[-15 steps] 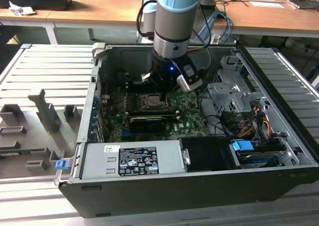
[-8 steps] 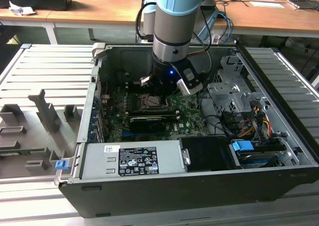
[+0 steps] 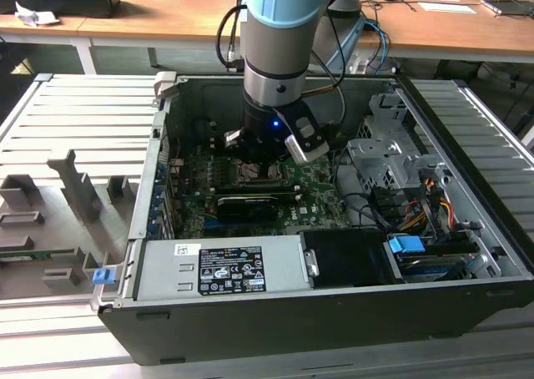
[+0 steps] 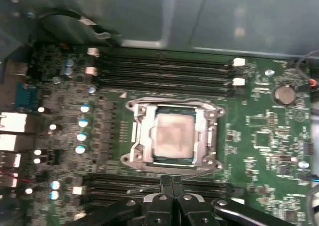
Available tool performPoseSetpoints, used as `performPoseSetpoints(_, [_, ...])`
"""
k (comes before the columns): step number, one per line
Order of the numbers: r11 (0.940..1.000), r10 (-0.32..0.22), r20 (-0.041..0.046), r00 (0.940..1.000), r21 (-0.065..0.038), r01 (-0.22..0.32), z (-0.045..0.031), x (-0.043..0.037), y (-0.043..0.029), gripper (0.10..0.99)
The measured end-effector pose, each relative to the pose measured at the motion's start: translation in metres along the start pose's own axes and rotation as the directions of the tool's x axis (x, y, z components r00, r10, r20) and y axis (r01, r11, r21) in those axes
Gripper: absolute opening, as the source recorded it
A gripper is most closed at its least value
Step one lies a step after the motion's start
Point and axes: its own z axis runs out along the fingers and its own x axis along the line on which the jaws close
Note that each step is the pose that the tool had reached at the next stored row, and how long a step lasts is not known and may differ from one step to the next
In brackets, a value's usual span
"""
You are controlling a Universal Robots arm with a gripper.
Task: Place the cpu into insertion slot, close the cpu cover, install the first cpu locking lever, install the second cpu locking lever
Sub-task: 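Install the second cpu locking lever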
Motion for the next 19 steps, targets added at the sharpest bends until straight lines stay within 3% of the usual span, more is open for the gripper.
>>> performPoseSetpoints(3, [1.0,-0.006,-0.0008,1.0,0.0,0.006,0.0045,0.0122,0.0002,0.106])
performPoseSetpoints(8, [0.9993,-0.038,-0.0051,0.9993,-0.001,0.038,0.0164,0.0168,-0.0011,0.106])
performPoseSetpoints(10, [0.9993,-0.038,-0.0047,0.9993,-0.006,0.038,0.0182,0.0198,-0.0016,0.106])
performPoseSetpoints(13, [0.9989,-0.039,-0.0019,0.9993,-0.027,0.039,0.0198,0.0244,-0.0025,0.106])
performPoseSetpoints(16, [0.9973,-0.038,0.0021,0.9993,-0.063,0.039,0.0199,0.0271,-0.0072,0.106])
performPoseSetpoints(19, [0.996,-0.038,0.0041,0.9993,-0.08,0.039,0.0194,0.0298,-0.0119,0.106])
